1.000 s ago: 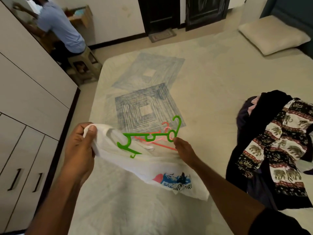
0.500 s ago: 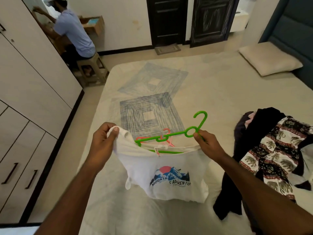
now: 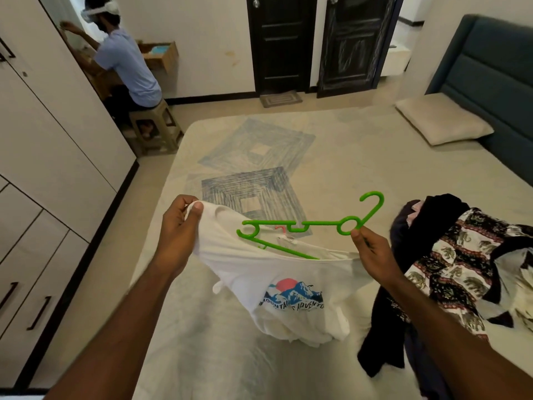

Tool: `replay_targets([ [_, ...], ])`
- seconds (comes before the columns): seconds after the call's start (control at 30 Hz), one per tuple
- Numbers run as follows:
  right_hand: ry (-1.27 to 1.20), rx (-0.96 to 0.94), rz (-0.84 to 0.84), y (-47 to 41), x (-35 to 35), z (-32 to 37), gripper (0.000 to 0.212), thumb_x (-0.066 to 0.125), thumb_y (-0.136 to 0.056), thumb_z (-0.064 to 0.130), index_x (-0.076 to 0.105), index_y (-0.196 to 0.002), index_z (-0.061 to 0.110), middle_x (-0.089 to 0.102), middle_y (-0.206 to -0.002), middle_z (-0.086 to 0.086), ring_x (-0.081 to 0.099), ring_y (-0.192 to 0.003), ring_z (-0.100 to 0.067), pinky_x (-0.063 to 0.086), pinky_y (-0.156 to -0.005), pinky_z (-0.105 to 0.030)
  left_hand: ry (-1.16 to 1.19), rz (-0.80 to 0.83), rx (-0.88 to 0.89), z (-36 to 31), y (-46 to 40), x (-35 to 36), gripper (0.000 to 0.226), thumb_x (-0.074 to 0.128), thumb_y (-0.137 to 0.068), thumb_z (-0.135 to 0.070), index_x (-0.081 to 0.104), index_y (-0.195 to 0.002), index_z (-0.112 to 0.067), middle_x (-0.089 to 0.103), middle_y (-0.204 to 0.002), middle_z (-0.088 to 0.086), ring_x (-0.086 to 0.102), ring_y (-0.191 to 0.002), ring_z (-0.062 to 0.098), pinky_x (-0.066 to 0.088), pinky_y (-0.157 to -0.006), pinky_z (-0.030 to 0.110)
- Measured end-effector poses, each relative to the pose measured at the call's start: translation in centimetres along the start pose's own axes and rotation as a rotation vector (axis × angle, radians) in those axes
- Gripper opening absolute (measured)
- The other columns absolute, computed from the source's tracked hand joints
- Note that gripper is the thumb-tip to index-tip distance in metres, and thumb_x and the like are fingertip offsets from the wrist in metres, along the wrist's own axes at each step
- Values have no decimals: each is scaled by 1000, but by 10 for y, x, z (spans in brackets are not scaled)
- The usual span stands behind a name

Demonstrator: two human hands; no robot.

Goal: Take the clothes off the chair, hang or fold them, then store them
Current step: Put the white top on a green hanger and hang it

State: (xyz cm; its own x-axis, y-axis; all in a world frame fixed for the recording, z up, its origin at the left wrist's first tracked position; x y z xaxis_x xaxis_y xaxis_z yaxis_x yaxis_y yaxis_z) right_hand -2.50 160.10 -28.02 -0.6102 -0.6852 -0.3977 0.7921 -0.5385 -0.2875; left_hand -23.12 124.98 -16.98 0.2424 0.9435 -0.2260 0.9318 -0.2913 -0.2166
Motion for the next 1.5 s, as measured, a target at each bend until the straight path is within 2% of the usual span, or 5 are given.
replay_targets([
  [0.33,100,-76,3,8,3,10,43,43,-100,57,44,-70,27,50,-66,10,42,-64,-4,32,-61,-18,32,341,120,-41,8,22,15,56,-99,-26,60,-93,-13,60,-89,0,54,-84,13,43,-76,31],
  [0.83,137,-186,-103,-6,27,55,51,41,-102,63,45,-71,23,44,-65,9,45,-69,-21,43,-64,-48,-993,607,307,-43,-4,54,21,54,-100,-48,65,-105,-31,64,-95,-11,58,-86,14,47,-74,35],
  [1.07,158,-174,-8,-12,-9,73,24,62,-87,68,59,-98,46,61,-93,19,56,-91,-9,48,-82,-46,-813,516,469,-31,-9,56,45,36,-92,-62,65,-90,-27,65,-75,-9,57,-67,13,39,-59,32],
  [1.2,100,-20,229,-20,-73,55,60,81,-80,51,57,-135,40,60,-133,18,57,-123,-6,46,-106,-38,-635,463,470,-24,-17,45,33,42,-92,-58,63,-83,-34,63,-69,-12,57,-64,4,39,-59,28],
  [1.5,101,146,232,-33,-109,50,31,81,-84,6,76,-113,18,77,-107,2,71,-103,-16,58,-96,-41,-517,475,395,-24,-36,46,15,54,-91,-43,63,-81,-38,66,-82,-26,61,-76,1,40,-63,20],
])
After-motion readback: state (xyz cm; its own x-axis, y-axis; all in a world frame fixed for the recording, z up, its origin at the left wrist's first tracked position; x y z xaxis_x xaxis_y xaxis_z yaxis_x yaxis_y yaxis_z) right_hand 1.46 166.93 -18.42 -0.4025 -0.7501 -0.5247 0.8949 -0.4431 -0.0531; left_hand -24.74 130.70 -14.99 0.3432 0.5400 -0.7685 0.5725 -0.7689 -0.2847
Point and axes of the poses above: each hand's wrist, its own y-axis away from the middle knuckle, its own x-axis out of the palm, z = x × y, the point moved 2 cm from there along -y, towards the middle knuckle
